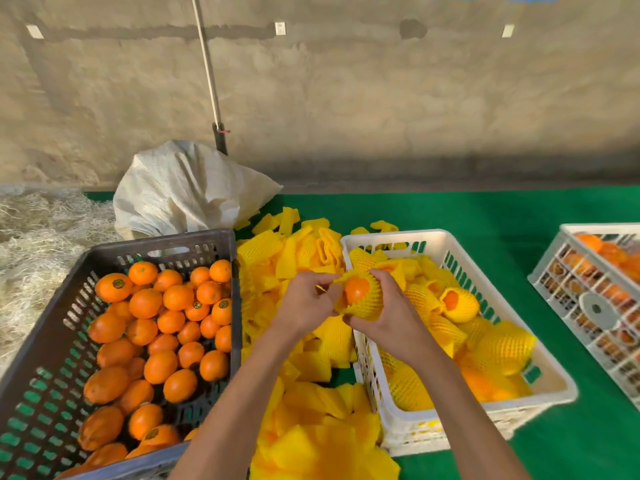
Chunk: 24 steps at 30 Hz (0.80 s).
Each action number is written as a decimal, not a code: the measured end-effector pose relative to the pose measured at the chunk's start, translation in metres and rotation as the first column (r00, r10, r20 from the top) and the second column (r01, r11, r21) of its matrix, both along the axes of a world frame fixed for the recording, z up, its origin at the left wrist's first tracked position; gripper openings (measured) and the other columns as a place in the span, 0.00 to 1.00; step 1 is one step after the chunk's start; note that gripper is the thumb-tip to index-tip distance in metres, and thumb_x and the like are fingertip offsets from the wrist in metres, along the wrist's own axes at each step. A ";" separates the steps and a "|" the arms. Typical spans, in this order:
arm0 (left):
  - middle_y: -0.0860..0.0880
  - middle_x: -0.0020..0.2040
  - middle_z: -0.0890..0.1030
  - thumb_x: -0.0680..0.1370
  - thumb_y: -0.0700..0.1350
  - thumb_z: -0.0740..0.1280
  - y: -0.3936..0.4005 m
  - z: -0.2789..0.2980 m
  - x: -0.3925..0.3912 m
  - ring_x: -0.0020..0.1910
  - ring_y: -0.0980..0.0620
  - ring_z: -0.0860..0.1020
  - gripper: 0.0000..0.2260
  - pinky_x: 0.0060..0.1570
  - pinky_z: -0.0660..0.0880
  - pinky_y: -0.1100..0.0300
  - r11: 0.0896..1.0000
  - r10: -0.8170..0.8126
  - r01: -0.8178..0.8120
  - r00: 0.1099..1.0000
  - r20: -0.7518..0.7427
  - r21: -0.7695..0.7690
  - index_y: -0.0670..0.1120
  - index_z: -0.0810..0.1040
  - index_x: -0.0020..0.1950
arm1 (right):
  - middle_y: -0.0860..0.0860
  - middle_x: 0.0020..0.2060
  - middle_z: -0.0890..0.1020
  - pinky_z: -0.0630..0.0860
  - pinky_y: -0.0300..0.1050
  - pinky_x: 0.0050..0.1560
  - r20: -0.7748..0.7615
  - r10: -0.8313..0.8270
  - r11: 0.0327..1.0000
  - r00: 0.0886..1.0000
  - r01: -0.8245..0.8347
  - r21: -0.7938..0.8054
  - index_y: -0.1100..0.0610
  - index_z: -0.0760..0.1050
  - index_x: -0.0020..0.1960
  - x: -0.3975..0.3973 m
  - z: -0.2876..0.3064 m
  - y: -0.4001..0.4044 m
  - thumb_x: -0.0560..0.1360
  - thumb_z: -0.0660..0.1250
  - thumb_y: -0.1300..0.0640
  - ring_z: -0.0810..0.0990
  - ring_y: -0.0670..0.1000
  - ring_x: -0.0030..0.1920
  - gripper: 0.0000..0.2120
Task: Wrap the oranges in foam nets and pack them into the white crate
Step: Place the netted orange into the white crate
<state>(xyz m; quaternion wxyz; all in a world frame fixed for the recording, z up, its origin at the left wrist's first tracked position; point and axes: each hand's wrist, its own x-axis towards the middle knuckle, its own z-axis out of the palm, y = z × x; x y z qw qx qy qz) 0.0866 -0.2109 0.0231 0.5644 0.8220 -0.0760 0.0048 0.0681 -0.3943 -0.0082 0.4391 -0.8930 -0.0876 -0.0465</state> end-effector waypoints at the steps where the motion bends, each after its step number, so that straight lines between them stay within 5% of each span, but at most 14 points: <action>1: 0.44 0.44 0.83 0.83 0.41 0.68 -0.004 -0.002 0.002 0.45 0.47 0.81 0.08 0.44 0.82 0.52 0.990 0.042 -0.057 0.992 0.117 0.126 0.42 0.87 0.50 | 0.40 0.63 0.72 0.72 0.33 0.49 -0.008 -0.004 1.000 1.000 0.004 0.011 0.36 0.56 0.72 0.001 -0.001 -0.002 0.68 0.77 0.36 0.75 0.45 0.59 0.41; 2: 0.46 0.45 0.82 0.83 0.45 0.70 -0.008 -0.005 0.004 0.44 0.50 0.79 0.09 0.43 0.78 0.57 0.969 0.091 -0.135 0.973 0.211 0.205 0.41 0.86 0.49 | 0.40 0.63 0.73 0.75 0.35 0.49 -0.012 0.000 1.000 1.000 0.000 0.023 0.36 0.56 0.72 0.001 -0.001 -0.004 0.68 0.77 0.36 0.76 0.46 0.59 0.41; 4: 0.54 0.47 0.80 0.82 0.49 0.70 -0.018 -0.007 0.004 0.44 0.53 0.78 0.08 0.39 0.73 0.69 0.965 0.217 -0.242 0.952 0.214 0.100 0.46 0.85 0.49 | 0.40 0.64 0.74 0.78 0.39 0.51 0.004 0.012 1.000 1.000 -0.012 0.025 0.33 0.56 0.72 0.001 -0.002 -0.009 0.68 0.77 0.36 0.77 0.46 0.60 0.41; 7: 0.61 0.43 0.83 0.84 0.51 0.67 -0.039 -0.001 0.004 0.44 0.54 0.79 0.06 0.38 0.75 0.61 0.826 0.217 -0.331 0.934 -0.284 -0.457 0.54 0.81 0.48 | 0.37 0.66 0.73 0.80 0.45 0.55 0.018 0.018 0.999 1.000 -0.019 0.043 0.30 0.56 0.73 0.000 -0.001 -0.016 0.68 0.77 0.37 0.77 0.44 0.61 0.42; 9: 0.55 0.49 0.83 0.84 0.52 0.66 -0.053 0.004 0.003 0.48 0.54 0.80 0.05 0.42 0.80 0.52 0.701 0.082 -0.401 0.867 -0.492 -0.590 0.55 0.79 0.51 | 0.34 0.65 0.73 0.81 0.47 0.57 0.009 0.003 0.997 1.000 -0.004 0.073 0.30 0.57 0.72 -0.001 -0.002 -0.023 0.67 0.78 0.36 0.76 0.41 0.62 0.41; 13: 0.56 0.50 0.87 0.82 0.57 0.68 -0.077 0.000 0.001 0.54 0.52 0.84 0.09 0.52 0.84 0.46 0.768 0.022 -0.266 0.920 -0.392 -0.582 0.54 0.83 0.53 | 0.43 0.70 0.72 0.77 0.45 0.58 0.029 -0.202 0.979 0.979 0.202 -0.031 0.39 0.57 0.73 -0.002 -0.011 -0.039 0.68 0.76 0.35 0.74 0.45 0.65 0.42; 17: 0.52 0.63 0.83 0.83 0.58 0.65 -0.083 -0.002 0.004 0.63 0.52 0.81 0.16 0.60 0.82 0.47 0.820 -0.113 -0.115 0.928 -0.355 -0.561 0.51 0.82 0.65 | 0.55 0.70 0.70 0.78 0.55 0.52 0.152 -0.502 0.830 0.851 0.524 -0.191 0.50 0.56 0.78 0.000 -0.011 -0.057 0.72 0.73 0.37 0.74 0.59 0.66 0.43; 21: 0.52 0.64 0.83 0.82 0.56 0.68 -0.083 -0.003 0.006 0.65 0.52 0.79 0.16 0.63 0.80 0.47 0.887 -0.069 -0.122 0.918 -0.390 -0.445 0.49 0.82 0.65 | 0.58 0.67 0.73 0.71 0.60 0.63 0.296 -0.561 0.702 0.773 0.634 -0.324 0.55 0.65 0.76 -0.001 -0.014 -0.065 0.72 0.75 0.41 0.70 0.64 0.67 0.39; 24: 0.52 0.62 0.83 0.83 0.52 0.69 -0.071 -0.008 0.006 0.63 0.52 0.79 0.13 0.60 0.82 0.49 0.901 -0.005 -0.159 0.926 -0.377 -0.404 0.47 0.83 0.63 | 0.56 0.70 0.73 0.66 0.60 0.69 0.330 -0.519 0.727 0.788 0.610 -0.315 0.57 0.72 0.72 -0.002 -0.015 -0.054 0.74 0.75 0.45 0.67 0.62 0.72 0.31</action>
